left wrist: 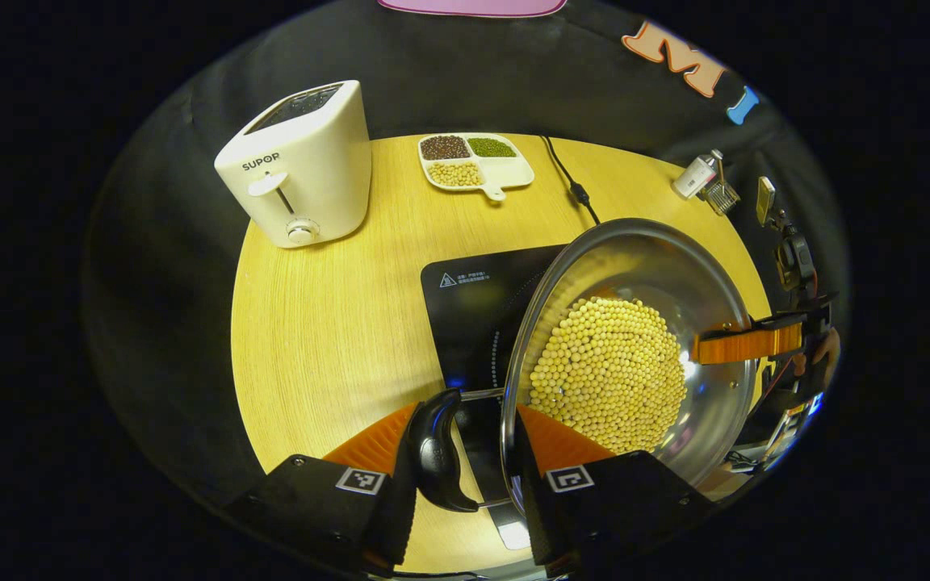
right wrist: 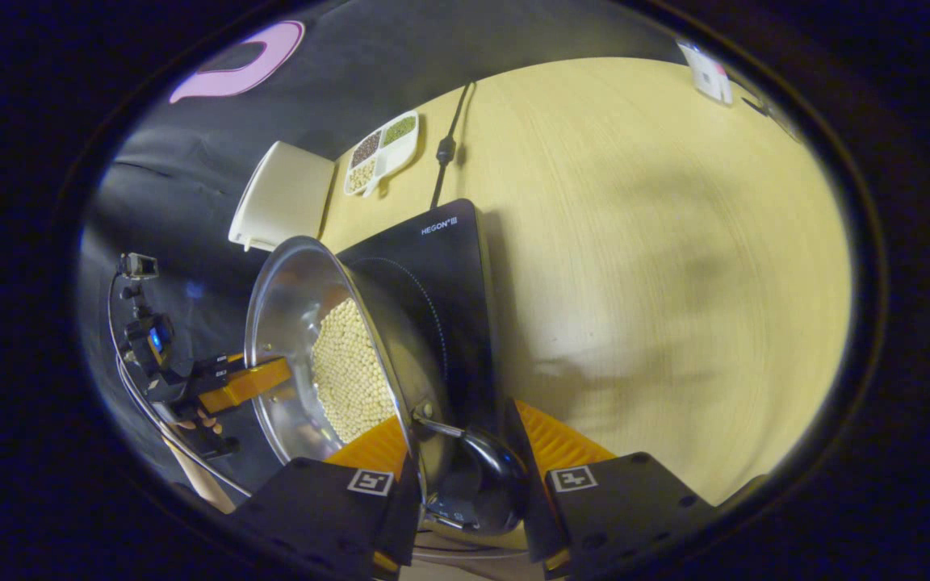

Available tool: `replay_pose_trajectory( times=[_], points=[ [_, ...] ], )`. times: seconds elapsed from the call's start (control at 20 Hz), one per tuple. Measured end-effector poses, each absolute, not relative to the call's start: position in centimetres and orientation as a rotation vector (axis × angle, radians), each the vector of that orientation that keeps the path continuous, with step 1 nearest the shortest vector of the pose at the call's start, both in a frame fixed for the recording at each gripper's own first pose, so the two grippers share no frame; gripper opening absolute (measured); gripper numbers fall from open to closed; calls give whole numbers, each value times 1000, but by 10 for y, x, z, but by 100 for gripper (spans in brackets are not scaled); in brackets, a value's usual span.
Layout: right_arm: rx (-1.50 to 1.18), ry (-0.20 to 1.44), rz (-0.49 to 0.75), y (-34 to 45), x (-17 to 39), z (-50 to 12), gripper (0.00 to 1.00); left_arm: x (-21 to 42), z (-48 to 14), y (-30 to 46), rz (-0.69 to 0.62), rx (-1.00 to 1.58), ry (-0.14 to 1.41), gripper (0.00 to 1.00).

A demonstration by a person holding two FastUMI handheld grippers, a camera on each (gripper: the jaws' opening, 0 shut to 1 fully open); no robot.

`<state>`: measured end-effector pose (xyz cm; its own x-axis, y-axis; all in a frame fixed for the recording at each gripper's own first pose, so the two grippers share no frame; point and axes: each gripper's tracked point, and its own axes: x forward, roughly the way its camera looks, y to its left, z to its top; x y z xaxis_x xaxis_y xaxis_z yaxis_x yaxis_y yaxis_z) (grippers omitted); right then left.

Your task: First push the handle of the pot to place it horizontally, then grasp the pot with both hands and set it on the induction cooktop.

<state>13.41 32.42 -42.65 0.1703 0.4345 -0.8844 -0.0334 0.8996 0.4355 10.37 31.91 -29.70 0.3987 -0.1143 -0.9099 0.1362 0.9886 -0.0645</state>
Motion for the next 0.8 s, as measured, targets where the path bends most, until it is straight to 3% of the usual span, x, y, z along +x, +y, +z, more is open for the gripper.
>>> replay_pose_trajectory(
  times=[0.15, 0.2, 0.25, 0.8],
  points=[
    [351, 1350, 355, 326, 138, -427, 49, 106, -295, 320, -161, 21, 1131, 58],
    [352, 1346, 361, 326, 138, -427, 55, 106, -294, 320, -160, 15, 1124, 58],
    [354, 1343, 363, 326, 139, -427, 50, 106, -296, 320, -162, 11, 1124, 58],
    [368, 1300, 372, 327, 148, -427, 49, 107, -293, 321, -158, -19, 1087, 60]
  ],
)
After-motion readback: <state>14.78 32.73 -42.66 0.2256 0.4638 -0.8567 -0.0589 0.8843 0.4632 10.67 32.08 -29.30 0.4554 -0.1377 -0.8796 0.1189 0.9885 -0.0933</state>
